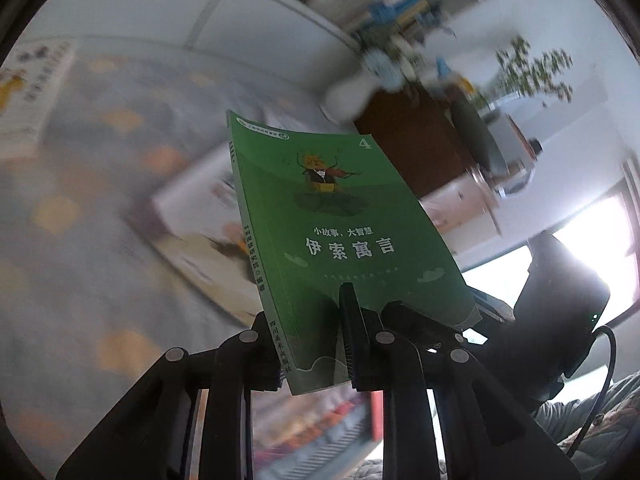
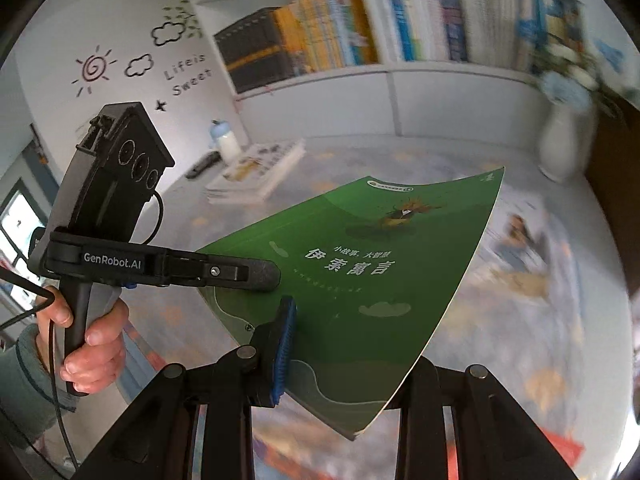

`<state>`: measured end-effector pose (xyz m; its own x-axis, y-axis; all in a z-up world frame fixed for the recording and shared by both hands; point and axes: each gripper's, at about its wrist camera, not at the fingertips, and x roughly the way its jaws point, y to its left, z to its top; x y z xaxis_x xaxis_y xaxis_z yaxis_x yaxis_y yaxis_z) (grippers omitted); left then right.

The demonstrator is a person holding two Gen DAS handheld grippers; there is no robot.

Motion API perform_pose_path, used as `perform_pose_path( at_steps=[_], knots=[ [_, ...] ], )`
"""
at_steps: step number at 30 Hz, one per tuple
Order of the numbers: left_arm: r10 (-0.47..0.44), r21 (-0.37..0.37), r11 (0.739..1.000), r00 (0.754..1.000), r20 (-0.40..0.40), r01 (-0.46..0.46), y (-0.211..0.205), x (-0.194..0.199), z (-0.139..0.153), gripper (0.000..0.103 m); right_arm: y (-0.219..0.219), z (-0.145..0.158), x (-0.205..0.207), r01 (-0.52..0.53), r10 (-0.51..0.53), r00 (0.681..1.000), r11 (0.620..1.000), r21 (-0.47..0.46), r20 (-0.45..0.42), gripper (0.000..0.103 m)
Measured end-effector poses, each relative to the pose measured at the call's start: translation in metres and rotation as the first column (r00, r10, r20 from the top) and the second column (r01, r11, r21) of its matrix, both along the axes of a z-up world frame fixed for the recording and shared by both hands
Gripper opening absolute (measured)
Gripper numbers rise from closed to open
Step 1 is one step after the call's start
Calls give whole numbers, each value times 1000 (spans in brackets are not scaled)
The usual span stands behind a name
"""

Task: Organize books
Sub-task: 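Carry the green book with the right tool to the stack by the bottle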

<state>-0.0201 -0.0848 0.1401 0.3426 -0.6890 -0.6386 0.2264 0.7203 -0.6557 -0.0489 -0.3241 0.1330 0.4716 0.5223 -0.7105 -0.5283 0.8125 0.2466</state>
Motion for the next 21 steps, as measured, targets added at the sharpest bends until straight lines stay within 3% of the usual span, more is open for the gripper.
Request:
perform_pose_path(
  at_steps=[7,13,21],
  knots=[
    [123,8,992,991,44,-123,105,36,13,20,110,11,48,-67,65,996,998,22,63,29],
    [176,33,983,982,67,-179,186,76,24,21,208,14,104,-113,108,991,992,54,84,29],
    [277,36,960,959,63,-279,266,131,-16,21,301,-10,180,-151,149,988,988,44,47,30]
  ],
)
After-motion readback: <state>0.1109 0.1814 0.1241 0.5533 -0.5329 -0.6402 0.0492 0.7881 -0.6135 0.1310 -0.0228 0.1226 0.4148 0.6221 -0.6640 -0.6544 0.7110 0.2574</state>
